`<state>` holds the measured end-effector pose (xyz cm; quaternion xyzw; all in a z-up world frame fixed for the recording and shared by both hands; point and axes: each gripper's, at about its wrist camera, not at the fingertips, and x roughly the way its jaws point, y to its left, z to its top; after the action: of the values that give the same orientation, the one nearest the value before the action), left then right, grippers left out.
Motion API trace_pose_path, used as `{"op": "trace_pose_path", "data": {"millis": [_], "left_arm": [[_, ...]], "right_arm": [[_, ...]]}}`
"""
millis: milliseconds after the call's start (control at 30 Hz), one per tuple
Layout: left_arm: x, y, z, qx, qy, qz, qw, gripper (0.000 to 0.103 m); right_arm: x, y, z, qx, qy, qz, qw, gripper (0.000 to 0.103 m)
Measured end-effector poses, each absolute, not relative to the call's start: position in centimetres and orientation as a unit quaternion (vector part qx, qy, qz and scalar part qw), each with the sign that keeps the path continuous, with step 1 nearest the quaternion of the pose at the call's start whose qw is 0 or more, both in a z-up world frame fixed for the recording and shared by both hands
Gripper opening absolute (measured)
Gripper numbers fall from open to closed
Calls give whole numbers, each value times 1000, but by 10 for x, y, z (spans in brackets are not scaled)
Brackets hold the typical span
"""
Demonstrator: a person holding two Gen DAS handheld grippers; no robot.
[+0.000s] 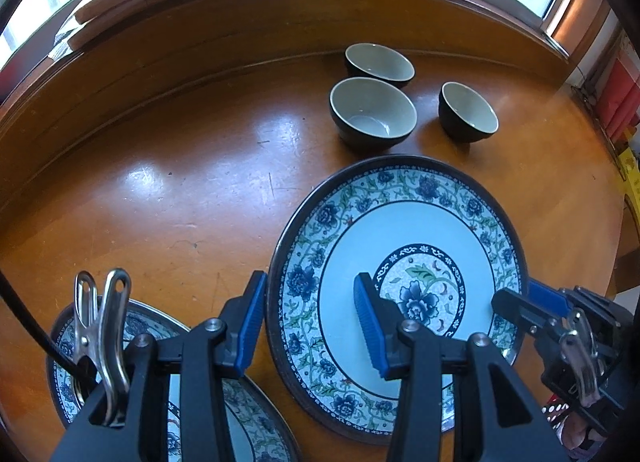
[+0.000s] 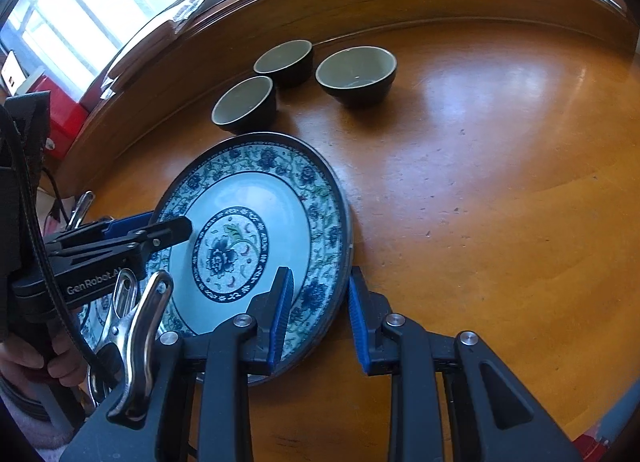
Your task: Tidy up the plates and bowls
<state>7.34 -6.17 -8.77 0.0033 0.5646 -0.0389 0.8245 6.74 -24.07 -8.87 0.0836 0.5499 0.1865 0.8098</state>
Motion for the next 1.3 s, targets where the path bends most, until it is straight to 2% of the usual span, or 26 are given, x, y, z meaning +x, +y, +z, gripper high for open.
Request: {"op": "trace_pose_path", "data": {"millis": [100, 600, 900, 1300], "left_arm": [[69, -67, -88, 20, 559, -31, 828, 45], [52, -74, -57, 10, 529, -37, 848, 45], [31, -60, -29, -3, 509, -33, 860, 45], [5, -29, -21, -12, 495, -3, 869, 45]], "right_arm": [[68, -240, -89, 86, 550, 183, 810, 26], [60, -251, -69, 99, 529, 173, 825, 25], [49, -251, -51, 97, 512, 179, 835, 25], [34, -227, -35, 84, 499, 207, 837, 26]]}}
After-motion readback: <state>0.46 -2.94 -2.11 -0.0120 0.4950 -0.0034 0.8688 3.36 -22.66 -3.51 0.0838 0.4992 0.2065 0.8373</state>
